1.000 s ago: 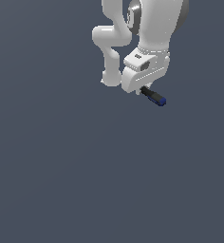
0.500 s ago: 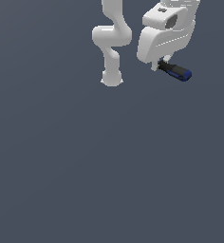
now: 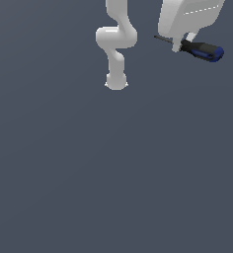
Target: Pick up the object and move it to a goal position.
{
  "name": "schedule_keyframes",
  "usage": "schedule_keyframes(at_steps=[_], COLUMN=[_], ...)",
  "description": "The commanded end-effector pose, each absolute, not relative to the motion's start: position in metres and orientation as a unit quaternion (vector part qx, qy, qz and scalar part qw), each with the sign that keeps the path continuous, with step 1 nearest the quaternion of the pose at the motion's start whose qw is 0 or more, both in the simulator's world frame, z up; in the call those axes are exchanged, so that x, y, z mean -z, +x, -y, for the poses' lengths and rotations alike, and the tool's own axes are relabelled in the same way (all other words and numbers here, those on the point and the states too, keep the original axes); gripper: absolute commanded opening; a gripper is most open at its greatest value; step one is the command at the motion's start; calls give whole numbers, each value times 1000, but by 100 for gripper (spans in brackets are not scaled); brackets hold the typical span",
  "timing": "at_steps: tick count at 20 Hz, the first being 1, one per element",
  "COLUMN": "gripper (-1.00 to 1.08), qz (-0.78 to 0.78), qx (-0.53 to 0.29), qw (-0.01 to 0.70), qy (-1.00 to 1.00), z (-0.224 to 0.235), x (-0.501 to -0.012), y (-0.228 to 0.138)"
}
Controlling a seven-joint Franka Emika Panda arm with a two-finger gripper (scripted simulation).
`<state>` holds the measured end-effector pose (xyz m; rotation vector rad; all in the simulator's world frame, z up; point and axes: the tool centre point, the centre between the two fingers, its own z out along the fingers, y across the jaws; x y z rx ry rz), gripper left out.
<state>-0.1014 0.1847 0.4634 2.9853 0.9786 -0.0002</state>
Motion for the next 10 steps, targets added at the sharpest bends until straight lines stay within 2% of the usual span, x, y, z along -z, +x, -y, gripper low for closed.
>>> schedule_keyframes(at_steps=[1,10], gripper=[-100,-100], qz=[-311,-311], qx=[0,0], qw=[0,0], qy=[950,950], z=[-188,-193], x=[-473,-484], y=[-101,-99])
